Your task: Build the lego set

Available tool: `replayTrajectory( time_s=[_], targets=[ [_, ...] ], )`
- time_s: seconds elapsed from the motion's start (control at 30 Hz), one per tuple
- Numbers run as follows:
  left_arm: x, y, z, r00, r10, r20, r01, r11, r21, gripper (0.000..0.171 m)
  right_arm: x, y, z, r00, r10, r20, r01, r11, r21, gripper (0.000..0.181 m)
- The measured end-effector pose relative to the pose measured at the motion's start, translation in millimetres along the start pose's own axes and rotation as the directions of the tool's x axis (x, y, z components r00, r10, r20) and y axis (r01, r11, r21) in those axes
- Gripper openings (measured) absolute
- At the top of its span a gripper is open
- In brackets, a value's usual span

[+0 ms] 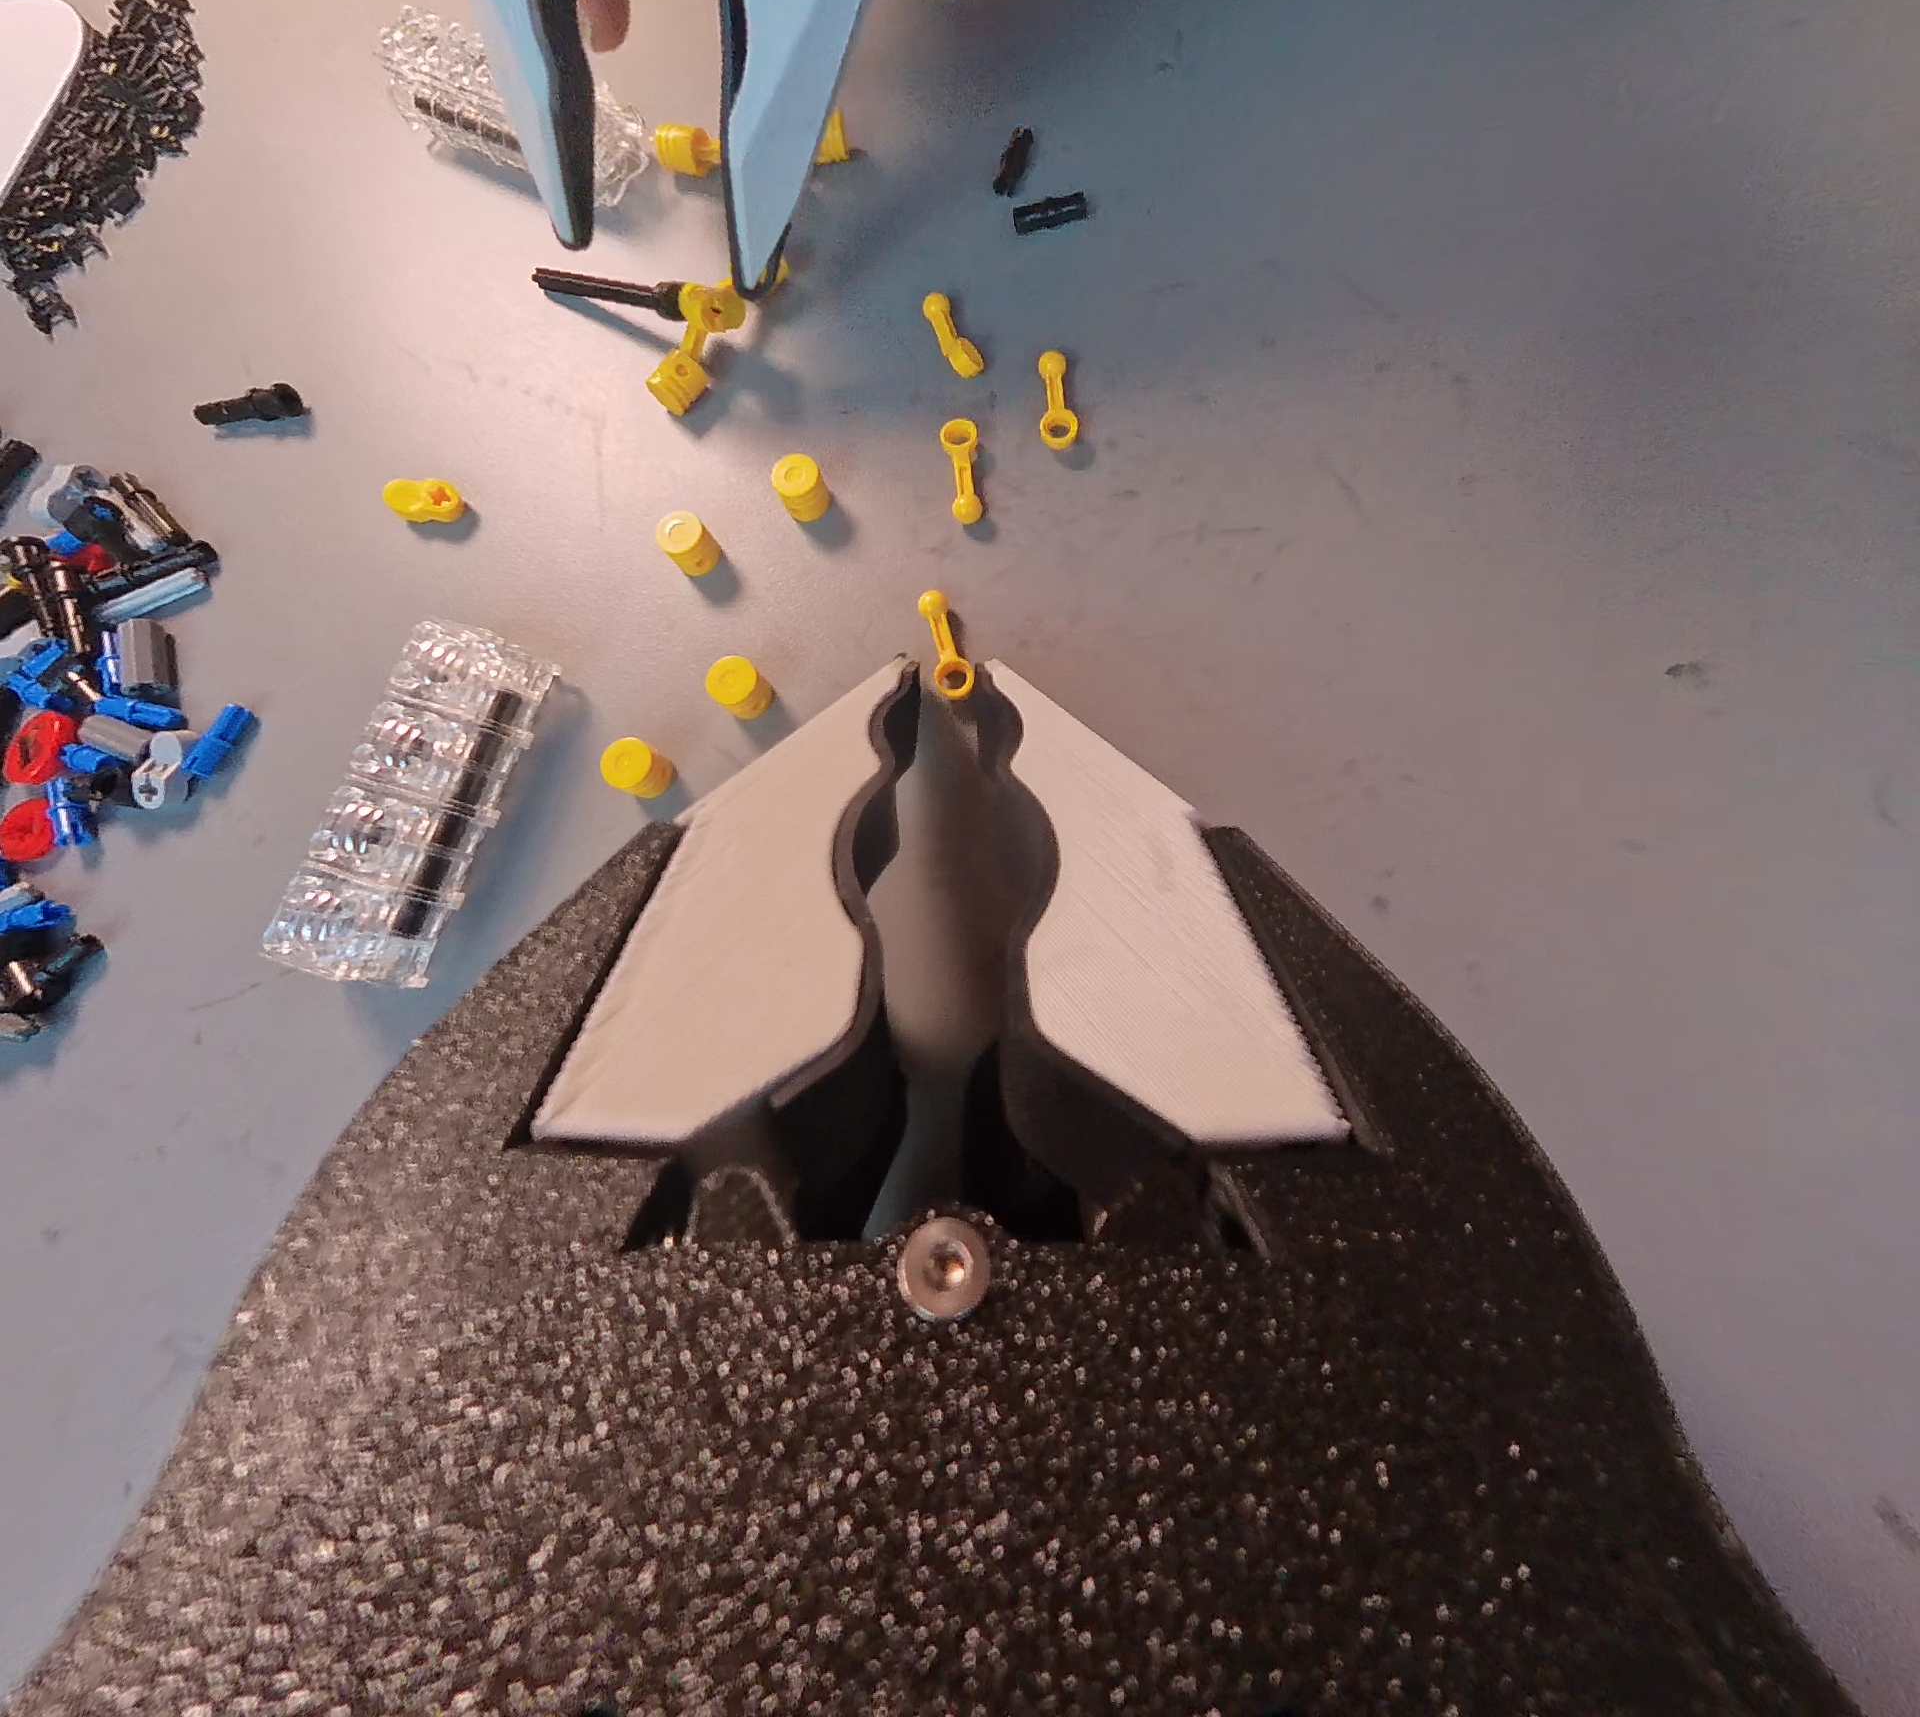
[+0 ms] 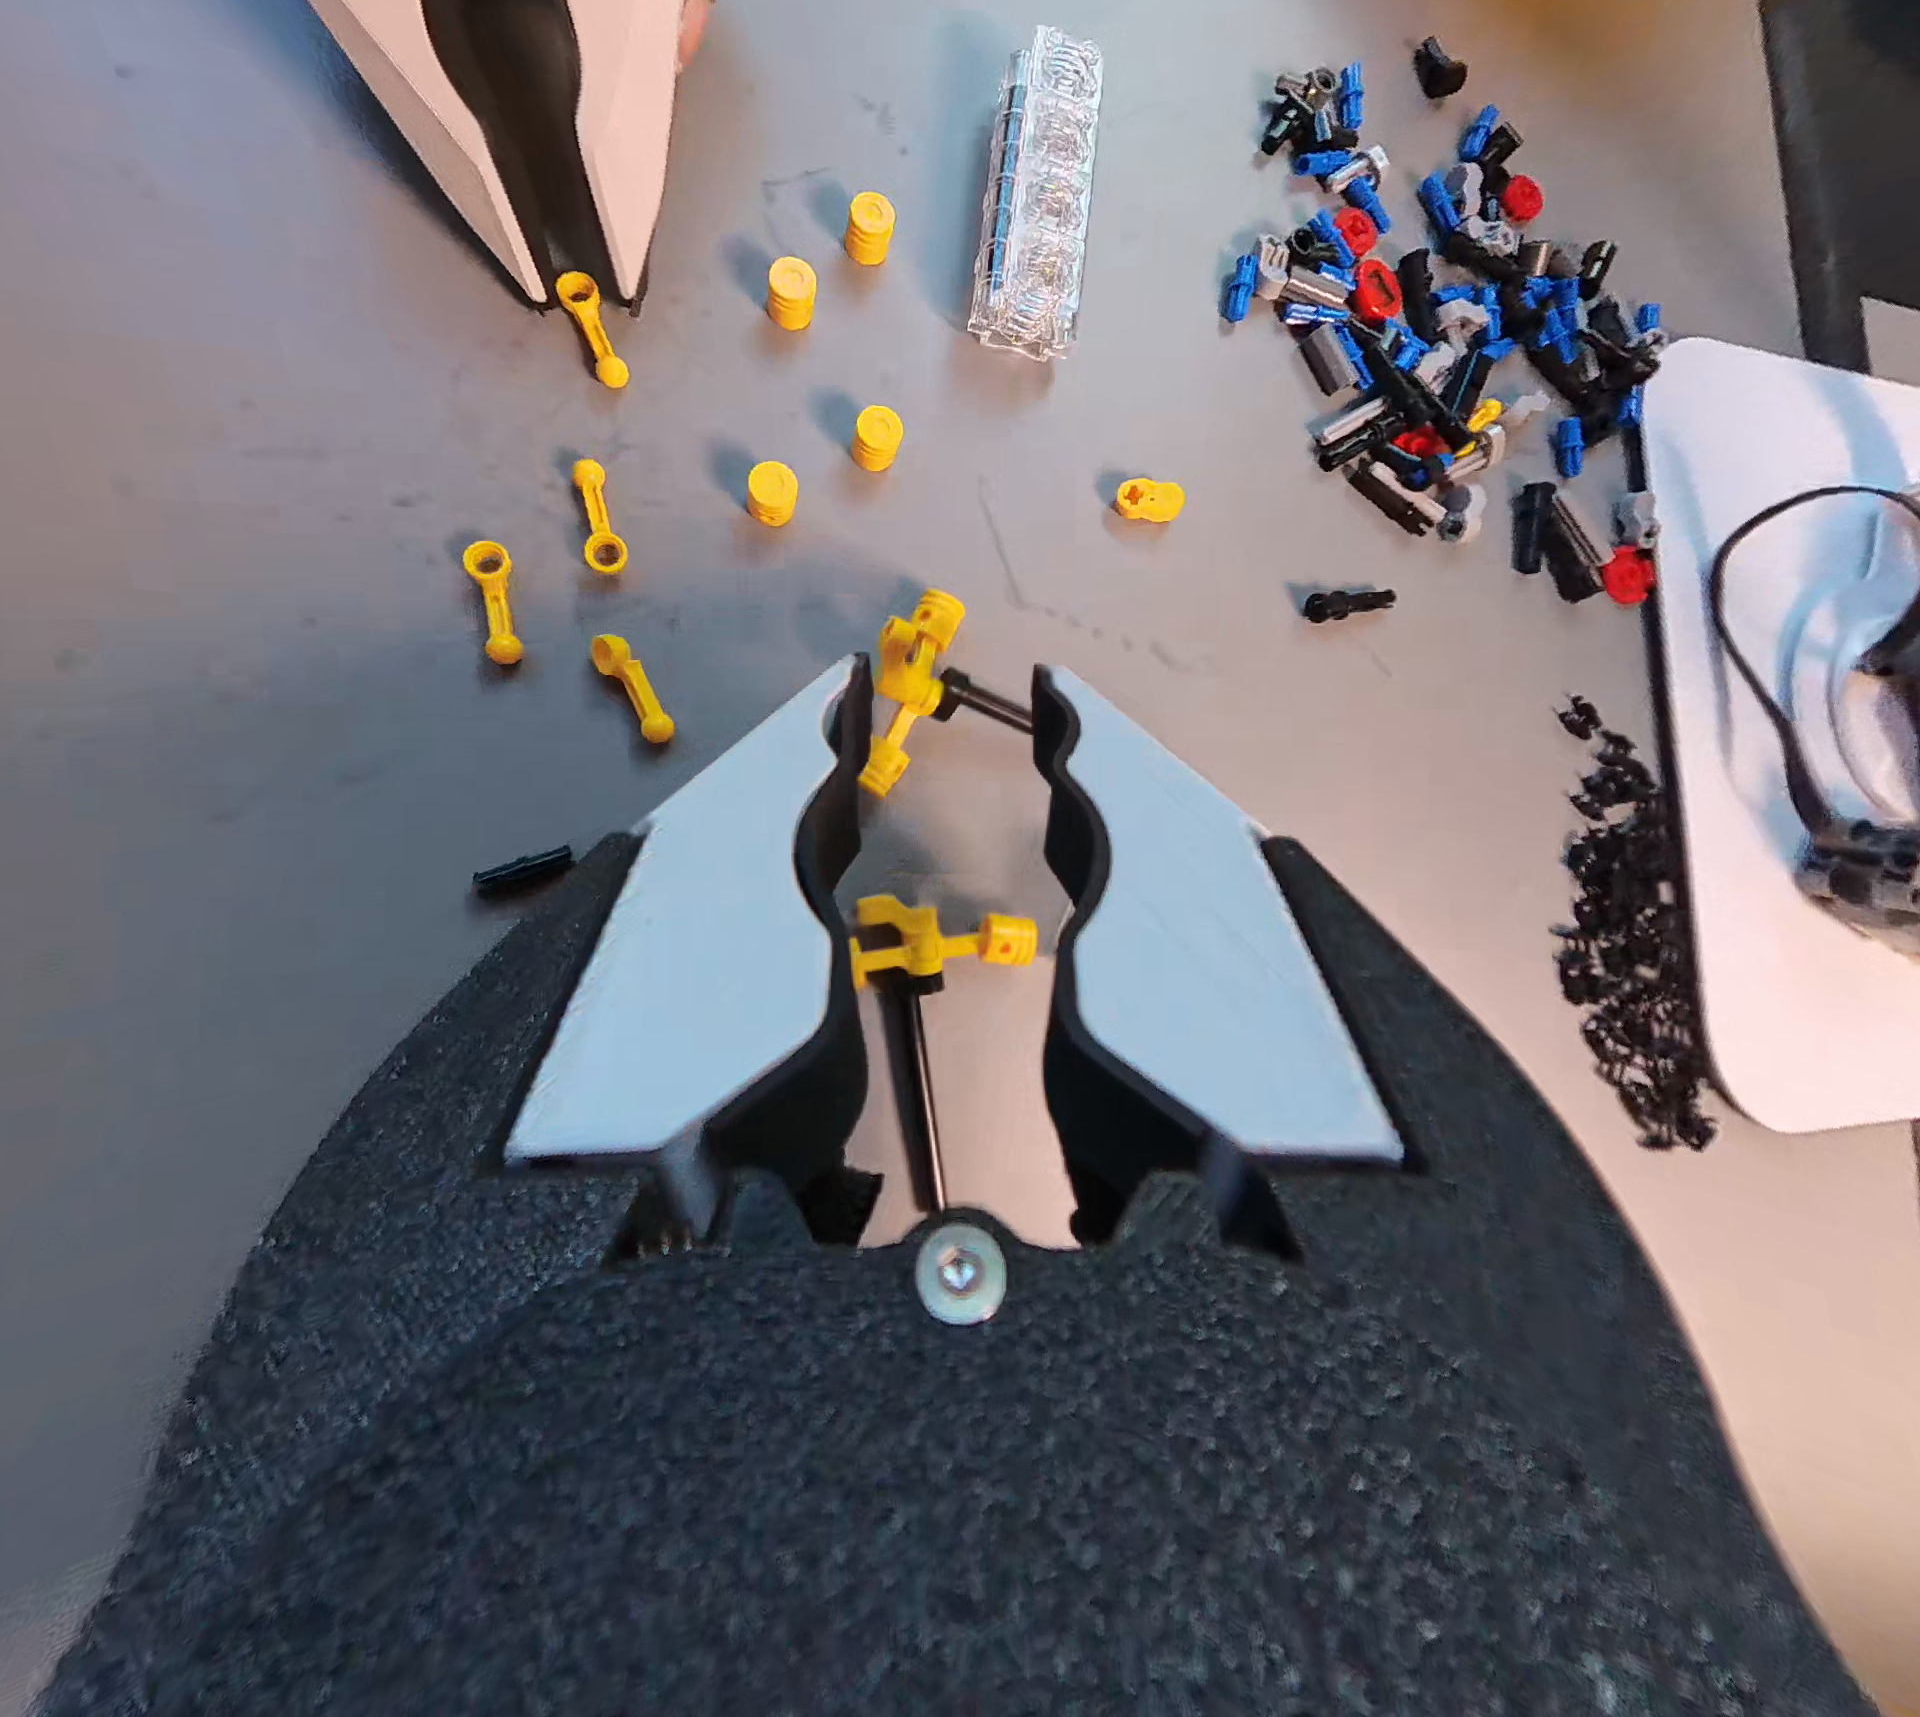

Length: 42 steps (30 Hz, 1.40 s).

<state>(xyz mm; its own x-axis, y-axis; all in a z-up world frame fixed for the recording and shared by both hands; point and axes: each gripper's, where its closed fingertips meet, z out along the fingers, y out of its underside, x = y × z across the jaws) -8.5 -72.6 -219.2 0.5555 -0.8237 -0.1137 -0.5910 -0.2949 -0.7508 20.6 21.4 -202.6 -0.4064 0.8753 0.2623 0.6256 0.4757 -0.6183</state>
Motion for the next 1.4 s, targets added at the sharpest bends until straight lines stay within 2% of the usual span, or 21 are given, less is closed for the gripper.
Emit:
replayTrajectory(
  time_s=[0.13, 0.33, 0.5, 0.8, 1.0, 1.2, 1.4],
  targets=[
    [-2, 1, -3, 1.0, -0.011, 0.001, 0.011, 1.0, 0.005, 0.012, -4, 5, 9, 0.998, -0.021, 0.061, 0.025, 0.997, -0.068, 0.023],
    [-5, -6, -9, 0.999, -0.044, -0.007, 0.045, 0.997, 0.056, 0.014, -10, 3, 7, 0.999, -0.006, 0.044, 0.007, 1.0, -0.024, 0.02],
    [-15, -16, -14, 0.996, -0.084, 0.022, 0.081, 0.989, 0.127, 0.015, -8, -12, -6, 1.0, 0.028, 0.004, -0.028, 0.996, 0.086, 0.02],
    [-32, -34, -23, 0.985, -0.145, 0.094, 0.117, 0.961, 0.25, 0.015, 23, -47, -57, 0.968, 0.134, -0.211, -0.064, 0.949, 0.309, 0.02],
    [-24, -56, -28, 0.986, -0.159, 0.055, 0.13, 0.929, 0.347, 0.015, 17, -65, -73, 0.937, 0.251, -0.241, -0.121, 0.885, 0.451, 0.02],
    [-15, -87, -33, 0.981, -0.195, -0.006, 0.175, 0.867, 0.466, 0.015, -1, -81, -71, 0.902, 0.42, -0.101, -0.274, 0.738, 0.617, 0.02],
    [-22, -106, -34, 0.963, -0.268, -0.022, 0.238, 0.811, 0.535, 0.024, -10, -93, -66, 0.894, 0.442, -0.072, -0.285, 0.685, 0.67, 0.02]
  ],
)
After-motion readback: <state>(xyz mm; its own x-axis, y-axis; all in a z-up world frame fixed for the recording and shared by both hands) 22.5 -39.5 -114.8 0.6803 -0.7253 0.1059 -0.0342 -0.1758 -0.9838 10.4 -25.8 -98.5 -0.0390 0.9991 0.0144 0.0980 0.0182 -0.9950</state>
